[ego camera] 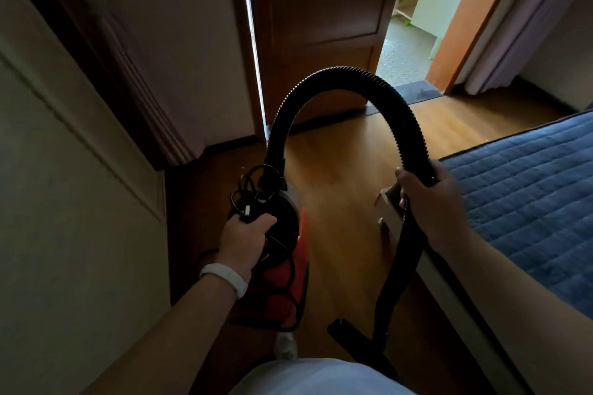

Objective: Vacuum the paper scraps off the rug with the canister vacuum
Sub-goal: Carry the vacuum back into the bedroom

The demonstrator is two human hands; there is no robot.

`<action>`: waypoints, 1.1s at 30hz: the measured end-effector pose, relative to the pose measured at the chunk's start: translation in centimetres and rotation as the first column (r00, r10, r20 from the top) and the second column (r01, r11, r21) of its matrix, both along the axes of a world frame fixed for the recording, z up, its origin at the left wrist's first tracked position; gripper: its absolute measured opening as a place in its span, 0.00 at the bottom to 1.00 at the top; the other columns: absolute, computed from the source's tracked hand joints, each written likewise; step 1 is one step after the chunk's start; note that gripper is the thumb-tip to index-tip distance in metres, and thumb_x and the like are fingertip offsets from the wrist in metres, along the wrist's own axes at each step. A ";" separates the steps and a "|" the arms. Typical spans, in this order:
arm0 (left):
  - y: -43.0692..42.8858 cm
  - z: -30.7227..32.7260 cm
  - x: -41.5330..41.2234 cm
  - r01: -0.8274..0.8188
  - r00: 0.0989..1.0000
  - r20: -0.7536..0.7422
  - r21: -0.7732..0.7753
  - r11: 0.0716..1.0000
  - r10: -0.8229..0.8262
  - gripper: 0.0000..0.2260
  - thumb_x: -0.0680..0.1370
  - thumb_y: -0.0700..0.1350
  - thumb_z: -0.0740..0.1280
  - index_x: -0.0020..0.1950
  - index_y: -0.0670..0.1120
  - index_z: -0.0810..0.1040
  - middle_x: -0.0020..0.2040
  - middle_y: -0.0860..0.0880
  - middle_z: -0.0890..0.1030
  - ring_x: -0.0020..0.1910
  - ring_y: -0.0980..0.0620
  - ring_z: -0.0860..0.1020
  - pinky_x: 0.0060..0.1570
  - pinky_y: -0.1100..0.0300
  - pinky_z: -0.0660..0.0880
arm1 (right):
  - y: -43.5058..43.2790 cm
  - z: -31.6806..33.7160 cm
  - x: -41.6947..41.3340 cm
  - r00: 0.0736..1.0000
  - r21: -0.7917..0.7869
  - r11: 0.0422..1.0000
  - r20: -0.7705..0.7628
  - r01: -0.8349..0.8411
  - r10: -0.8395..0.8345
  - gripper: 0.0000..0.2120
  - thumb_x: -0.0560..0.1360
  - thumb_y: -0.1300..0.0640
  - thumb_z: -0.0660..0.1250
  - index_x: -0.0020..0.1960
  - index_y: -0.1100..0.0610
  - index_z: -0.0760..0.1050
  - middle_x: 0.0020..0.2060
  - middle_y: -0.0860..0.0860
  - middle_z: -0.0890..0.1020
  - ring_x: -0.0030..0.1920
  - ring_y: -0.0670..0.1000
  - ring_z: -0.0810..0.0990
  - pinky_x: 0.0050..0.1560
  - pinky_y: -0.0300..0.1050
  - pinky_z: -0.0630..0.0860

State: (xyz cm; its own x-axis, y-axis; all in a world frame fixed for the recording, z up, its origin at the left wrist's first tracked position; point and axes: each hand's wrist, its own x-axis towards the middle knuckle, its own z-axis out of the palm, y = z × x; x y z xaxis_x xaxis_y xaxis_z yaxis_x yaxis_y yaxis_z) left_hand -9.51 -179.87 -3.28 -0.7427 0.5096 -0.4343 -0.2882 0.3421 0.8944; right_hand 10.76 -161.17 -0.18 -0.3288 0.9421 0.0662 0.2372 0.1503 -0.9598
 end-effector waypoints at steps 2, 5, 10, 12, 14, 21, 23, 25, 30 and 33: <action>3.1 0.6 -2.9 0.029 1.000 -0.011 0.022 0.999 -0.028 0.01 0.75 0.42 0.70 0.45 0.47 0.81 0.44 0.44 0.83 0.43 0.43 0.82 0.35 0.55 0.79 | 2.0 0.5 -1.5 0.999 0.019 0.999 -0.013 0.042 -0.042 0.08 0.77 0.54 0.69 0.49 0.59 0.76 0.32 0.55 0.77 0.27 0.49 0.77 0.28 0.44 0.73; 7.0 1.2 -5.9 0.081 0.996 -0.040 0.022 0.996 -0.080 0.02 0.75 0.41 0.70 0.44 0.47 0.80 0.42 0.46 0.83 0.41 0.46 0.82 0.32 0.59 0.75 | 4.6 1.4 -3.3 0.992 0.027 0.992 -0.024 0.122 -0.122 0.07 0.77 0.56 0.69 0.51 0.59 0.76 0.32 0.55 0.77 0.26 0.47 0.76 0.25 0.39 0.72; 14.3 1.4 -11.3 0.146 0.988 -0.045 0.009 0.989 -0.146 0.07 0.73 0.43 0.71 0.49 0.42 0.81 0.44 0.43 0.84 0.41 0.44 0.83 0.32 0.56 0.77 | 10.5 1.7 -6.1 0.985 0.065 0.983 -0.020 0.170 -0.169 0.07 0.77 0.54 0.70 0.50 0.56 0.75 0.33 0.56 0.77 0.31 0.54 0.77 0.30 0.46 0.75; 17.5 1.2 -13.2 0.161 0.985 -0.053 -0.002 0.987 -0.161 0.07 0.73 0.43 0.71 0.48 0.43 0.80 0.42 0.43 0.84 0.39 0.44 0.83 0.30 0.57 0.77 | 12.9 1.0 -7.4 0.984 0.071 0.982 -0.014 0.178 -0.177 0.08 0.76 0.52 0.70 0.48 0.55 0.75 0.32 0.55 0.77 0.31 0.55 0.78 0.32 0.48 0.75; 20.7 0.6 -14.7 0.184 0.982 -0.051 -0.002 0.983 -0.184 0.08 0.72 0.44 0.72 0.48 0.43 0.80 0.41 0.43 0.83 0.35 0.45 0.81 0.27 0.59 0.73 | 15.5 0.0 -9.1 0.977 0.053 0.976 -0.047 0.211 -0.209 0.07 0.75 0.50 0.70 0.46 0.52 0.75 0.31 0.53 0.77 0.31 0.54 0.77 0.33 0.49 0.75; 33.1 -0.3 -19.9 0.192 0.979 -0.063 -0.053 0.980 -0.195 0.07 0.71 0.45 0.71 0.44 0.43 0.79 0.34 0.46 0.80 0.27 0.50 0.76 0.25 0.62 0.70 | 28.2 -3.0 -16.3 0.961 -0.066 0.975 -0.169 0.213 -0.221 0.07 0.77 0.53 0.70 0.43 0.49 0.73 0.30 0.52 0.75 0.28 0.51 0.76 0.34 0.47 0.72; 36.9 0.0 -21.2 0.185 0.977 -0.090 -0.077 0.980 -0.191 0.05 0.70 0.45 0.71 0.42 0.44 0.79 0.32 0.47 0.80 0.26 0.50 0.75 0.26 0.62 0.69 | 31.8 -3.1 -17.8 0.963 -0.074 0.976 -0.162 0.207 -0.216 0.07 0.78 0.53 0.70 0.43 0.50 0.73 0.30 0.52 0.76 0.29 0.51 0.77 0.34 0.47 0.73; 40.6 0.4 -22.4 0.170 0.978 -0.104 -0.080 0.982 -0.178 0.04 0.71 0.44 0.72 0.39 0.45 0.78 0.30 0.48 0.79 0.25 0.50 0.74 0.26 0.62 0.68 | 35.4 -2.8 -18.8 0.964 -0.073 0.977 -0.160 0.201 -0.211 0.07 0.77 0.52 0.70 0.44 0.50 0.74 0.30 0.51 0.76 0.29 0.53 0.78 0.35 0.49 0.74; 48.2 0.9 -25.0 0.181 0.978 -0.094 -0.042 0.983 -0.184 0.05 0.70 0.44 0.72 0.42 0.44 0.78 0.33 0.47 0.79 0.27 0.49 0.76 0.26 0.61 0.70 | 42.9 -1.6 -21.1 0.963 -0.067 0.976 -0.160 0.209 -0.218 0.08 0.76 0.51 0.71 0.46 0.54 0.74 0.30 0.51 0.77 0.29 0.53 0.78 0.36 0.51 0.75; 52.3 0.8 -27.2 0.179 0.980 -0.087 -0.018 0.984 -0.180 0.05 0.71 0.44 0.72 0.43 0.44 0.79 0.33 0.47 0.79 0.27 0.49 0.75 0.26 0.61 0.70 | 46.2 -1.3 -22.9 0.965 -0.048 0.977 -0.155 0.208 -0.213 0.07 0.77 0.52 0.71 0.44 0.50 0.74 0.28 0.48 0.76 0.29 0.52 0.78 0.36 0.51 0.75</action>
